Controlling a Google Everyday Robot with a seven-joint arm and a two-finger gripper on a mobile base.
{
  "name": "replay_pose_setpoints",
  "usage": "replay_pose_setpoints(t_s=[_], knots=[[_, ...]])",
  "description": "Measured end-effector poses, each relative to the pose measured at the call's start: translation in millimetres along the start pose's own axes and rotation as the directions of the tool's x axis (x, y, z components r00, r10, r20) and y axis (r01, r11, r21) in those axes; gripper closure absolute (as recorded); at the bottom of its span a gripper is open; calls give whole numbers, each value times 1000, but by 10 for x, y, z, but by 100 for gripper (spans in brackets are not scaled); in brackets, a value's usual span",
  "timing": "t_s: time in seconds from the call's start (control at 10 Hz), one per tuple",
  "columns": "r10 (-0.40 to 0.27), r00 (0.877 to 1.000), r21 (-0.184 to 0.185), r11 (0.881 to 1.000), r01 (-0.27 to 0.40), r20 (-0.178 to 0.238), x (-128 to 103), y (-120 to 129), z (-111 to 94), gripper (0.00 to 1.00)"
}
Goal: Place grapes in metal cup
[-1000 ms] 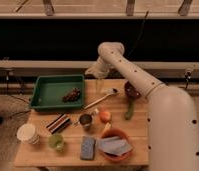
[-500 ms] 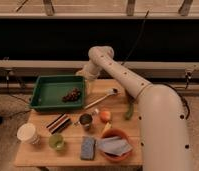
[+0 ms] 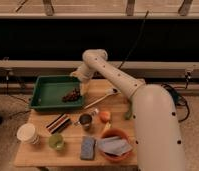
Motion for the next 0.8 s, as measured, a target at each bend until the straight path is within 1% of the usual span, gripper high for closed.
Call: replay_pose_setpoints(t_s=[0.1,0.3,0.5,0.6,0.8], knots=[[-3,1000,-3,1000,3,7,-64,-52,65,20],[-13,1000,-22,1000,14,16,-183,-116,239,20],[-8,1000,-55,998,8,11,-127,-44,460,20],[-5,1000,-69,998,5,7,-96,-12,533,20],[3,1000,-107,994,-4,-8,-36,75,682,20]])
